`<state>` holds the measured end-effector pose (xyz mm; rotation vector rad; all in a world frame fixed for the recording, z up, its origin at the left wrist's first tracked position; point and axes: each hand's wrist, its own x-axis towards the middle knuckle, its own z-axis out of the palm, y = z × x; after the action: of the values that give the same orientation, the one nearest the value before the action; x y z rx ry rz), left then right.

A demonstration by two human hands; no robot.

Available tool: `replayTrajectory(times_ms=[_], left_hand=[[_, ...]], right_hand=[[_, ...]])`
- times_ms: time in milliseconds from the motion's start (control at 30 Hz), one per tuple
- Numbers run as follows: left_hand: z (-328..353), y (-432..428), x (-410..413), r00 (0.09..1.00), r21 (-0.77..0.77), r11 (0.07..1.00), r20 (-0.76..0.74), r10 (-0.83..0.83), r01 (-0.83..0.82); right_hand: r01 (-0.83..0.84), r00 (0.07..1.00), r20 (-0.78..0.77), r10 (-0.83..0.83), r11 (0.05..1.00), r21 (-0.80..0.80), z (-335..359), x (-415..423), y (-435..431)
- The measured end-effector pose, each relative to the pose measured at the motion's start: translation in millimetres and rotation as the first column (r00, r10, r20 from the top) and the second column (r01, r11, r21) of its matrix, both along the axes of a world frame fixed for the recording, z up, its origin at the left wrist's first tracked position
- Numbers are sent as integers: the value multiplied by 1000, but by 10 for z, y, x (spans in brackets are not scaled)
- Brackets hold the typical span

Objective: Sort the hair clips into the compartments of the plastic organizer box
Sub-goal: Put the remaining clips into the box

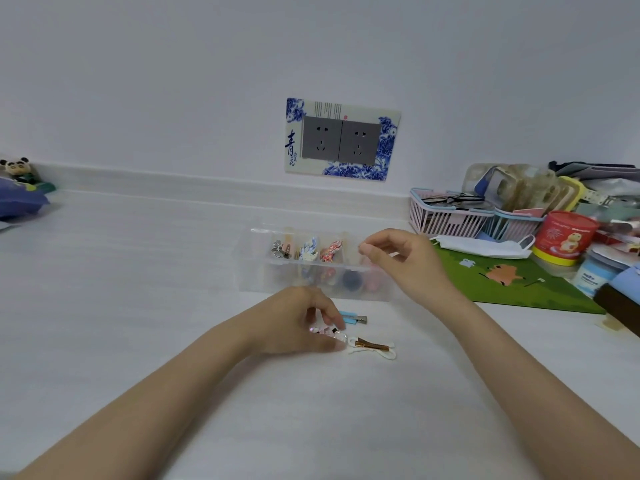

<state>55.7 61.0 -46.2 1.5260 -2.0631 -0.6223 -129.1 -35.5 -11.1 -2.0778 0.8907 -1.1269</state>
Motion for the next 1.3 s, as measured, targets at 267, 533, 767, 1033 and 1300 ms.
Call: replayTrajectory(times_ms=[267, 533, 767, 1033, 1300], left_hand=[[58, -3, -34, 957, -47, 995, -280, 75, -92], [176, 4, -28, 708, 45, 984, -688, 157, -175], [149, -31, -38, 703, -1, 981, -698, 139, -195], [0, -118, 60, 894, -106, 962, -406, 189, -251], [-45, -119, 71, 985, -39, 994, -141, 99, -105]], right_hand=[[-122, 992, 1, 123, 989, 87, -111, -65, 216], [-264, 963, 113, 243, 931, 251, -133, 40, 346], [-197, 961, 244, 131, 943, 269, -42, 61, 299], [88, 996, -29, -88, 996, 23, 90, 97, -175], [-172, 940, -285, 185, 983, 71, -1, -100, 161]])
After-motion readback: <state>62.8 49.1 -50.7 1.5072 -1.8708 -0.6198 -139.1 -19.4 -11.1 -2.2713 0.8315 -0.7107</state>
